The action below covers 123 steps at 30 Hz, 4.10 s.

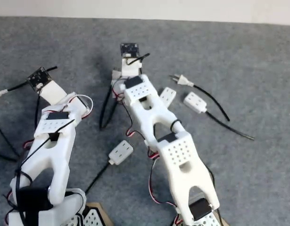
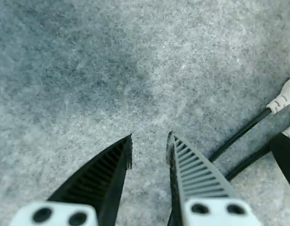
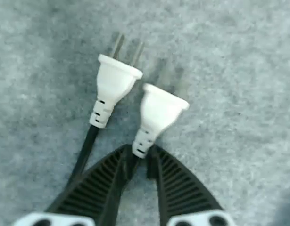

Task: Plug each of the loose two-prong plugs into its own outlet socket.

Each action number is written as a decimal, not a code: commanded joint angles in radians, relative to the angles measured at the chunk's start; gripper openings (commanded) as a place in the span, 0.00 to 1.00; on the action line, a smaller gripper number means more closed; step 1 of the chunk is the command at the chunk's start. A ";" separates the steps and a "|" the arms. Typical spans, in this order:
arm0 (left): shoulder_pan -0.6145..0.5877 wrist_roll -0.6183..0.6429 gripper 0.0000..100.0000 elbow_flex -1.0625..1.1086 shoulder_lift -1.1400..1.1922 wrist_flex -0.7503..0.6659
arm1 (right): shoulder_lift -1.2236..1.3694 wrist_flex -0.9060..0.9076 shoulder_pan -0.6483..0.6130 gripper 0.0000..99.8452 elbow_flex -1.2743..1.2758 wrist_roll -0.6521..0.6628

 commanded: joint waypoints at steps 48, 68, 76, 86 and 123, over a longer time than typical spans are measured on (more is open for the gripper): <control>-0.005 0.003 0.14 -0.027 -0.005 0.002 | -1.463 0.104 0.487 0.00 1.572 1.059; 0.027 0.003 0.14 -0.004 -0.005 -0.003 | -1.425 -0.133 0.524 0.00 1.867 1.115; 0.028 0.003 0.14 -0.005 -0.005 -0.003 | -1.425 -0.133 0.524 0.00 1.859 1.109; 0.028 0.003 0.14 -0.005 -0.005 -0.003 | -1.426 -0.188 0.516 0.20 1.857 0.987; 0.033 -0.167 0.15 -0.295 -0.005 0.465 | -1.426 0.415 0.369 0.00 1.254 0.664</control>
